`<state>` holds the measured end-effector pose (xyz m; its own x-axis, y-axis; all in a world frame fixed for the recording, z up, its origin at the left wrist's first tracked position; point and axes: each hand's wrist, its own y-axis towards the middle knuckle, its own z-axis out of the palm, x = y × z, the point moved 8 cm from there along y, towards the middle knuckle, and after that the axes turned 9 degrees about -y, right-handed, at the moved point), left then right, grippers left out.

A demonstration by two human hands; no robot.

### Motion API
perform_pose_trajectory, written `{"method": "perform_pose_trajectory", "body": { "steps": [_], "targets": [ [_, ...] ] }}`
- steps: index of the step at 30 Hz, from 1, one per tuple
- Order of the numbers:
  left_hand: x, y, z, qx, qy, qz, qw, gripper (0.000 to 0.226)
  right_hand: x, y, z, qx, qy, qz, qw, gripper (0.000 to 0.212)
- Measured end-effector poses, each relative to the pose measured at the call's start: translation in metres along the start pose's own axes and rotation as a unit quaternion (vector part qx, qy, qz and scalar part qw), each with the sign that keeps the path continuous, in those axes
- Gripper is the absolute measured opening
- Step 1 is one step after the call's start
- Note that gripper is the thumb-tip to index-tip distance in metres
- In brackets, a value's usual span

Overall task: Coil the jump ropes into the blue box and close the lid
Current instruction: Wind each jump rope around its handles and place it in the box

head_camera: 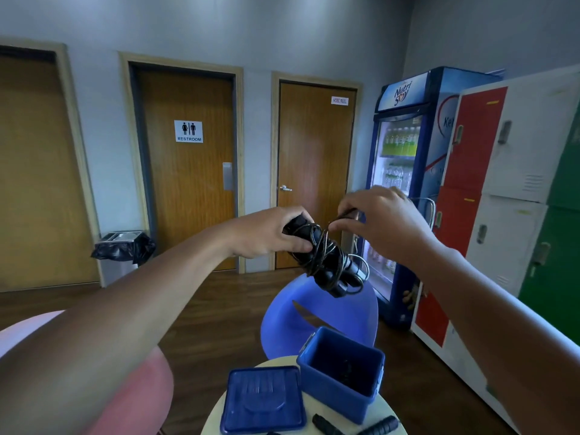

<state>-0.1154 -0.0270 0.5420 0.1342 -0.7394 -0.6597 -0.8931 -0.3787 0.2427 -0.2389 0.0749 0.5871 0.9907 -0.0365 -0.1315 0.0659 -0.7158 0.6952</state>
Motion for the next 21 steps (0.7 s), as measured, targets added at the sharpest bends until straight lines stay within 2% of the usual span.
{"method": "perform_pose_trajectory", "body": {
  "steps": [2, 4, 6, 9, 11, 13, 15, 16, 18, 20, 21],
  "targets": [
    [-0.008, -0.003, 0.000, 0.011, -0.036, 0.016, 0.999, 0.026, 0.000, 0.005, -0.001, -0.004, 0.016, -0.024, 1.000, 0.038],
    [-0.014, -0.007, 0.000, 0.016, -0.097, 0.030, 0.995, 0.027, -0.004, 0.007, 0.005, 0.025, 0.125, -0.004, 0.992, 0.026],
    [-0.022, -0.012, -0.003, 0.017, -0.181, 0.047, 0.982, 0.032, -0.006, 0.006, 0.016, 0.062, 0.262, 0.032, 0.963, 0.017],
    [-0.031, -0.017, -0.007, 0.017, -0.248, 0.077, 0.966, 0.034, 0.005, -0.005, 0.033, 0.109, 0.463, 0.075, 0.877, 0.043],
    [-0.035, -0.019, -0.012, 0.013, -0.257, 0.106, 0.961, 0.033, 0.017, -0.014, 0.045, 0.158, 0.579, 0.116, 0.791, 0.044],
    [-0.033, -0.022, -0.018, -0.003, -0.237, 0.129, 0.963, 0.035, 0.027, -0.020, 0.053, 0.196, 0.633, 0.151, 0.734, 0.048],
    [-0.025, -0.026, -0.026, -0.052, -0.208, 0.127, 0.968, 0.039, 0.029, -0.021, 0.059, 0.199, 0.629, 0.177, 0.731, 0.056],
    [-0.020, -0.027, -0.031, -0.094, -0.186, 0.113, 0.972, 0.041, 0.025, -0.018, 0.061, 0.177, 0.613, 0.193, 0.746, 0.059],
    [-0.008, -0.028, -0.043, -0.204, -0.133, 0.062, 0.968, 0.044, 0.019, -0.015, 0.064, 0.107, 0.602, 0.238, 0.755, 0.052],
    [0.004, -0.028, -0.044, -0.272, -0.126, -0.004, 0.954, 0.032, 0.016, -0.012, 0.067, 0.047, 0.588, 0.264, 0.763, 0.040],
    [0.011, -0.027, -0.039, -0.280, -0.146, -0.037, 0.948, 0.020, 0.017, -0.010, 0.067, 0.029, 0.556, 0.260, 0.789, 0.037]
  ]
}}
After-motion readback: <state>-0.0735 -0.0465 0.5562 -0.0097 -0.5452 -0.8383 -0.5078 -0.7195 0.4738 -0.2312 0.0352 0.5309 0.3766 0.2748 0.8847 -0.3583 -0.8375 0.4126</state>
